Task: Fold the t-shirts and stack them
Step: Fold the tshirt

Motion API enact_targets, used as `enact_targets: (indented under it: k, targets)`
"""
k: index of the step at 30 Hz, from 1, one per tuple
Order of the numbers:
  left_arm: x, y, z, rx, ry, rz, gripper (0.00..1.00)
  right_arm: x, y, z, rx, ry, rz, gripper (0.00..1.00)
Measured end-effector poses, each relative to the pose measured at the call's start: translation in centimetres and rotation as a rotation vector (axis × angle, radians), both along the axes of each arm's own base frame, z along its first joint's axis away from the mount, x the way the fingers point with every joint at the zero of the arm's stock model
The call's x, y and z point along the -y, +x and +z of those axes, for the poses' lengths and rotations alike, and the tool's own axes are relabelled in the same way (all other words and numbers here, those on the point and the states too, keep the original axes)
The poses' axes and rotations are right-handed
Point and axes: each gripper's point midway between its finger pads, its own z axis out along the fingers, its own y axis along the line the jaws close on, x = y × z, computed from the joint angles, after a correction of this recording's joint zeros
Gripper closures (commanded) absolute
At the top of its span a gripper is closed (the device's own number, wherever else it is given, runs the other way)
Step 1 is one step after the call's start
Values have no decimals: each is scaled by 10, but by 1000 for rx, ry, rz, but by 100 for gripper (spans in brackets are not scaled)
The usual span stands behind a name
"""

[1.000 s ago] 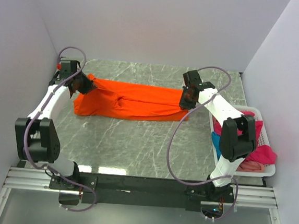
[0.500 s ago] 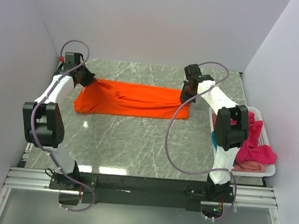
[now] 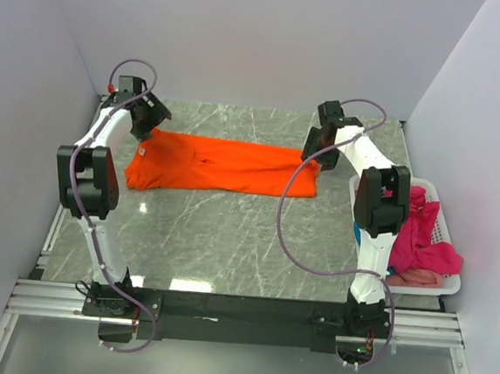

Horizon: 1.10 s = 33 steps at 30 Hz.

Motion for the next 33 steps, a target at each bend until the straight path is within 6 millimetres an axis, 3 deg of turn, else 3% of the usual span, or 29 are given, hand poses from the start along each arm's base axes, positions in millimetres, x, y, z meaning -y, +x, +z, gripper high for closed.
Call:
enact_targets:
  k: [3,6,9,12,19,24,26,29,31,33]
  targets:
    - [-1,9,-12,-32,3,-1,0,1,0,1,7,11,11,32]
    - [0,4,-23,-63,-2,-11,1,-4,-10,1,8,42,44,31]
    - [4,-10,-34,-87,-12,-20,1,-14,-23,3,-2,60,91,31]
    - [8,-29,-48,-127,-18,-27,1,-30,-23,6,17,65,147,31]
    - [23,-40,-67,-180,-23,-58,1,-66,7,0,53,106,218,32]
    - [31,-15,-86,-197,-8,-70,1,-66,0,-30,-11,118,220,32]
    - [36,1,-82,-169,-6,-82,1,-67,-11,-42,-46,124,223,33]
    - [51,29,-81,-125,-12,-112,1,-69,-21,-44,-33,138,224,33]
    - [60,51,-81,-91,-10,-133,1,-72,-38,-44,-27,150,225,34]
    - [71,72,-80,-50,-6,-155,1,-80,-69,-44,-35,160,237,34]
